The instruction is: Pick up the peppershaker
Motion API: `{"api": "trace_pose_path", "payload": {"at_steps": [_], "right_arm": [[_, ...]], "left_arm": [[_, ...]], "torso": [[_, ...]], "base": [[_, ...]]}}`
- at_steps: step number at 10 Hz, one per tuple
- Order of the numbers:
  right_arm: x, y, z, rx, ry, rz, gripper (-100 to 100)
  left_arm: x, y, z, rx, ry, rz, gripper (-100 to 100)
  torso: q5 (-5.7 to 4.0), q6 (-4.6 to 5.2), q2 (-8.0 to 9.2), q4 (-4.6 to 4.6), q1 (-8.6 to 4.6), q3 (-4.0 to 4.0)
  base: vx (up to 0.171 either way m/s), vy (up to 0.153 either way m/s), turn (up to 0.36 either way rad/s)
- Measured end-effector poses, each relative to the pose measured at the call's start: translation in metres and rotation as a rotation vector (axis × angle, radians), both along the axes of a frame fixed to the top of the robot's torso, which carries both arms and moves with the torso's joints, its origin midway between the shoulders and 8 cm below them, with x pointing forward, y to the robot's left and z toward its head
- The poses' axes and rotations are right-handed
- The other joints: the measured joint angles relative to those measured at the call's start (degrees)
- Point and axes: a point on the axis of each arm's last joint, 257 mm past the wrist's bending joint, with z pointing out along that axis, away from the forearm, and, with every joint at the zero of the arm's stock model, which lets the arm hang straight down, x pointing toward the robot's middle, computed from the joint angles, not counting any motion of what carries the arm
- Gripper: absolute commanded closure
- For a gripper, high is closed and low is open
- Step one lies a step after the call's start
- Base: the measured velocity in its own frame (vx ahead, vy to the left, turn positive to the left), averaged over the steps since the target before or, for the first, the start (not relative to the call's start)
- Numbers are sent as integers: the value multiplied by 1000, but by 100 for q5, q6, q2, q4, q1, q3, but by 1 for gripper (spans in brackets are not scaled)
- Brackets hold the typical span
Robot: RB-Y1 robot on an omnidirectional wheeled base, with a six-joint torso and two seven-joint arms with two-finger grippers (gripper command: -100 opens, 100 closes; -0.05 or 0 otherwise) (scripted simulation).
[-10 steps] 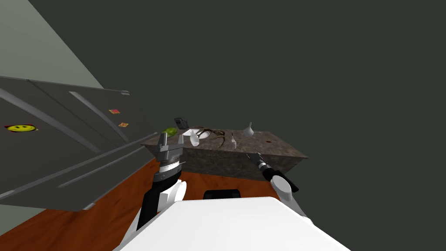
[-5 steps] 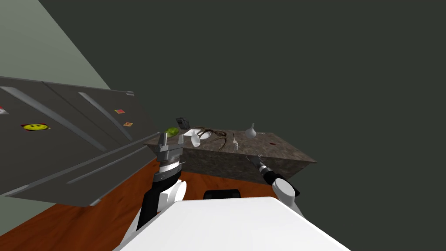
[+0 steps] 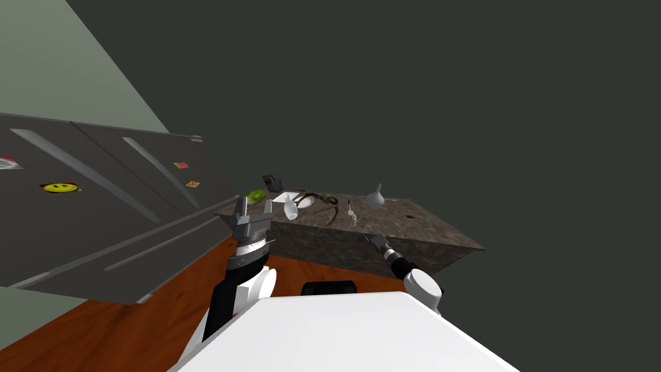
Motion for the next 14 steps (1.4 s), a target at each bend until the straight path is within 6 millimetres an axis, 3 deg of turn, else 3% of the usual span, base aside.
{"api": "trace_pose_path", "payload": {"at_steps": [10, 11, 12, 14], "right_arm": [[-19, 39, -5, 374, -35, -58, -100], [-19, 40, -5, 376, -35, -58, 0], [-19, 40, -5, 376, -35, -58, -100], [-1, 45, -19, 390, 1, -81, -100]], "left_arm": [[0, 0, 0, 0, 0, 0, 0], [0, 0, 0, 0, 0, 0, 0], [0, 0, 0, 0, 0, 0, 0], [0, 0, 0, 0, 0, 0, 0]], "torso": [[0, 1, -4, -2, -4, -3], [0, 1, 12, 1, -6, 5], [-1, 1, 23, 4, -8, 12], [-11, 1, 67, 13, -58, 37]], "base": [[96, 14, 36], [7, 1, 0], [-76, -91, 364], [-102, -114, 71]]}}
